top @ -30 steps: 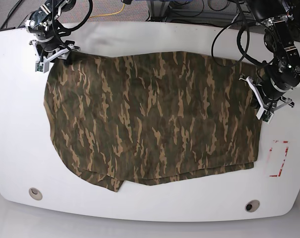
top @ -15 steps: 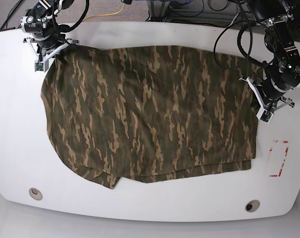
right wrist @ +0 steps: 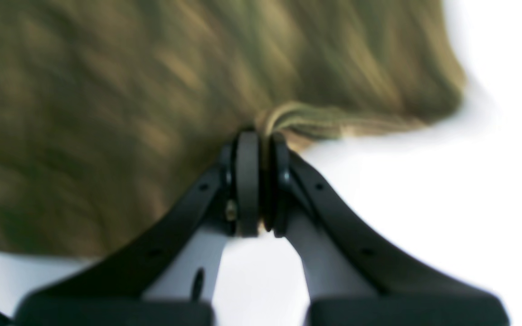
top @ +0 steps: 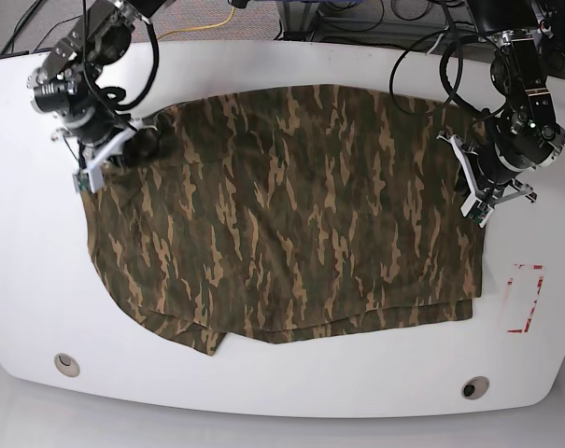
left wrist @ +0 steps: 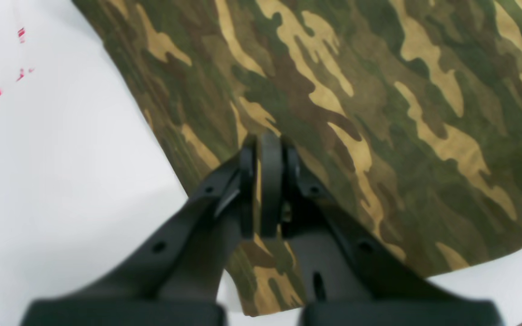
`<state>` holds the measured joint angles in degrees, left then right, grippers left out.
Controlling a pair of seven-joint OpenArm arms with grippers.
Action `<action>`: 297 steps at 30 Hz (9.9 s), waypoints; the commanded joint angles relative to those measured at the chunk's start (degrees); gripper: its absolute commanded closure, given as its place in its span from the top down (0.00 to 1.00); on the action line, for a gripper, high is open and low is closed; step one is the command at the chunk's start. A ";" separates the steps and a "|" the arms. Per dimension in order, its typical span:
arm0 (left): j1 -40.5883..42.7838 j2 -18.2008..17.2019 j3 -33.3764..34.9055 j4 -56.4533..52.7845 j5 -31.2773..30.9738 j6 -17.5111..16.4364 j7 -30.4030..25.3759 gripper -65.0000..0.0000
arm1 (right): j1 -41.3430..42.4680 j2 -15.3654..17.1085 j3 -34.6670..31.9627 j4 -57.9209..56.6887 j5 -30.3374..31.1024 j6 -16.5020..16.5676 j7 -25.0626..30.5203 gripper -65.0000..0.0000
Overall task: Layout the t-shirt on the table in an organized manner, then fold the t-shirt properly
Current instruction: 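Grasp the shirt's shoulder edges with both grippers, then hold the shoulder edges with both grippers, adjusting the right gripper's grasp, then pull the grasped shirt edge away from the left gripper with the right gripper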
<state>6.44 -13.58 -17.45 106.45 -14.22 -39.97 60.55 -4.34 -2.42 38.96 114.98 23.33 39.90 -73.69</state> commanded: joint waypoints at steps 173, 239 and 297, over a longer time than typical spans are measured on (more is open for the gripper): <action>0.73 -0.70 -0.17 0.05 -0.51 -0.03 -0.82 0.01 | 1.31 14.77 -9.20 -17.88 8.80 0.10 7.98 0.73; 0.73 -1.93 -0.17 -0.04 -0.77 -0.03 -0.82 0.01 | -4.14 13.80 -12.19 -17.88 16.80 0.10 6.83 0.72; 0.82 -2.72 -0.17 -0.04 -0.86 -0.03 -0.82 0.01 | -4.32 13.80 -16.76 -17.70 23.57 0.10 2.53 0.00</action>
<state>7.79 -15.62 -17.41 105.58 -14.59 -39.97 60.58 -9.04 10.66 22.02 95.98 45.32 39.90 -72.10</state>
